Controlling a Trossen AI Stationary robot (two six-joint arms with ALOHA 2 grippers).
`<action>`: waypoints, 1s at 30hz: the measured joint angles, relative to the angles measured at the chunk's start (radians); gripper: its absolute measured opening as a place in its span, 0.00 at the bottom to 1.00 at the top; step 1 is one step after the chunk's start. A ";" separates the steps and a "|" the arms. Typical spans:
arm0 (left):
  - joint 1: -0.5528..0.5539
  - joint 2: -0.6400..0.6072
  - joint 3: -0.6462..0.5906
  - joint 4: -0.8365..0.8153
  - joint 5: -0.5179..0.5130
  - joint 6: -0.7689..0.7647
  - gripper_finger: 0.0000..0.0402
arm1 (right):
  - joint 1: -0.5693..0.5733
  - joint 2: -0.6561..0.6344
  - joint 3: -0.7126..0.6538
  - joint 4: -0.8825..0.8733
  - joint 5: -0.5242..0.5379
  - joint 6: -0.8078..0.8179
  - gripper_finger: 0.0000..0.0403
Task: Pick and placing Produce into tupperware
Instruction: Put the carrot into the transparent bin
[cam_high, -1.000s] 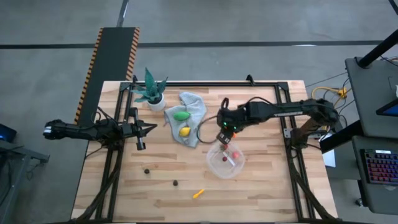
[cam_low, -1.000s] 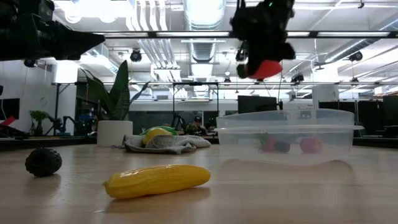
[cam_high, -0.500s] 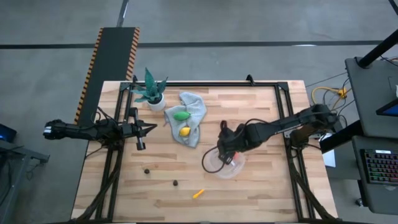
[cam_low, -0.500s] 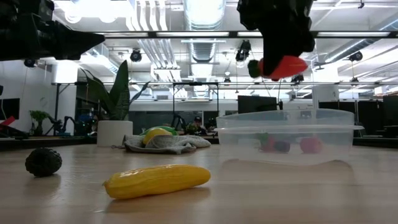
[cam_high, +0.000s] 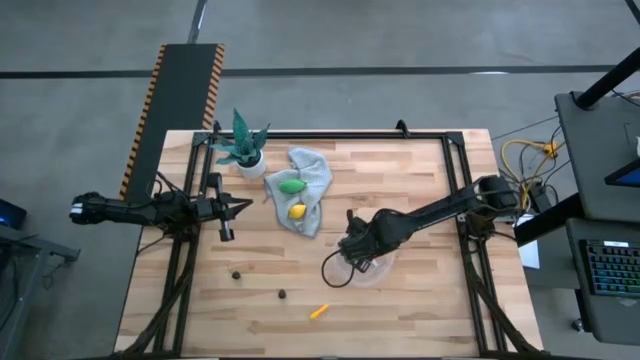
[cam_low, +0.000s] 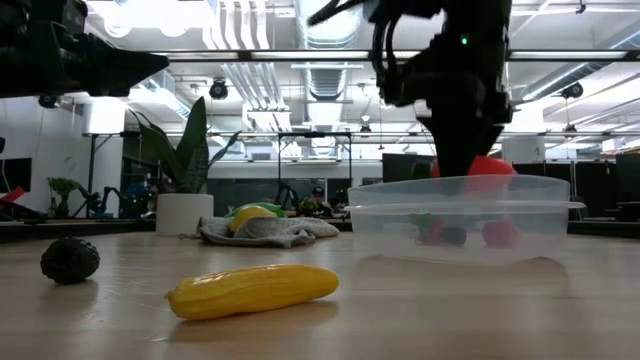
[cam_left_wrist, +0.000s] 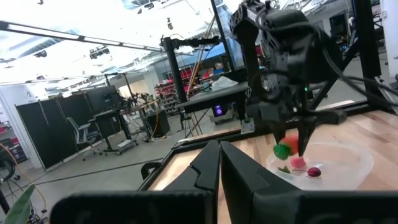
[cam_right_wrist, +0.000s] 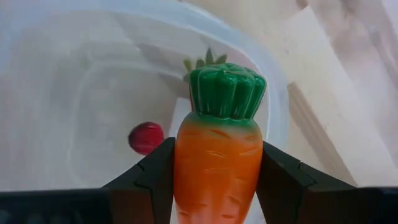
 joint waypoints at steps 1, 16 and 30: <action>0.000 0.000 0.000 0.000 -0.001 0.000 0.00 | 0.000 0.008 -0.004 0.000 -0.001 0.006 0.41; 0.000 0.000 0.000 -0.001 0.000 0.000 0.00 | 0.015 0.016 -0.083 0.124 -0.001 0.069 0.41; 0.000 0.000 0.000 0.000 0.000 0.000 0.00 | 0.017 0.016 -0.137 0.151 -0.004 0.103 0.43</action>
